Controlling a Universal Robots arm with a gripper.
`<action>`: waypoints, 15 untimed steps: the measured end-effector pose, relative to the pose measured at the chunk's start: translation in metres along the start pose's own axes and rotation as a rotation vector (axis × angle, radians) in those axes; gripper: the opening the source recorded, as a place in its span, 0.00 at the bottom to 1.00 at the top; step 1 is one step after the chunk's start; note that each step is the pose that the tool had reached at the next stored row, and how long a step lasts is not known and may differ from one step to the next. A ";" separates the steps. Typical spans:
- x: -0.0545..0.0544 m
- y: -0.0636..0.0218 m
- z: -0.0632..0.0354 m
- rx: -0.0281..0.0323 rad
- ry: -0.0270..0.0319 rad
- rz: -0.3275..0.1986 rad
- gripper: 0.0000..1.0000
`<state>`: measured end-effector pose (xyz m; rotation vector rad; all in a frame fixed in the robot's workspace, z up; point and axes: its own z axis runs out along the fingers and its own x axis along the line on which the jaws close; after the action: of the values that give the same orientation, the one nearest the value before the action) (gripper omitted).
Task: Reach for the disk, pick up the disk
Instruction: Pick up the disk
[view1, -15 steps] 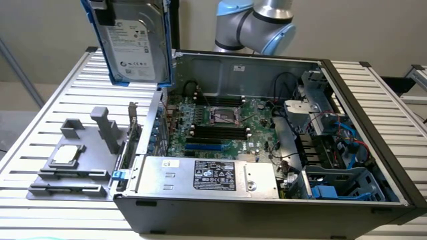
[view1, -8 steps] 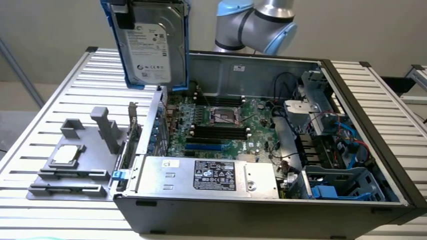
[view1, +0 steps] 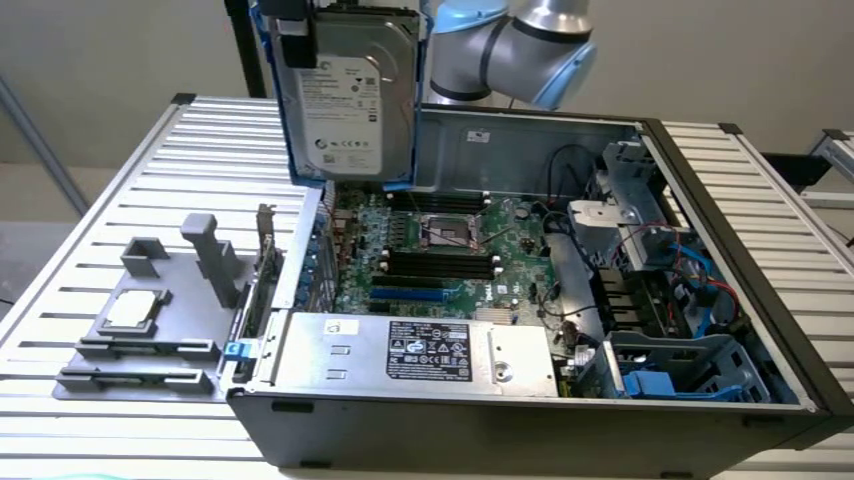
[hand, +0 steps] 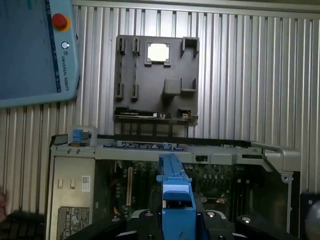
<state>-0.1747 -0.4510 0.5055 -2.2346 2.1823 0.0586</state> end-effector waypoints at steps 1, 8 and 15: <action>0.002 -0.0045 -0.0001 -0.0001 0.0000 0.000 0.33; 0.016 -0.0339 -0.0010 -0.0001 0.0000 0.000 0.33; 0.031 -0.0628 -0.0019 -0.0002 0.0001 0.000 0.33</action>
<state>-0.1112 -0.4806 0.5053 -2.2347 2.1825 0.0587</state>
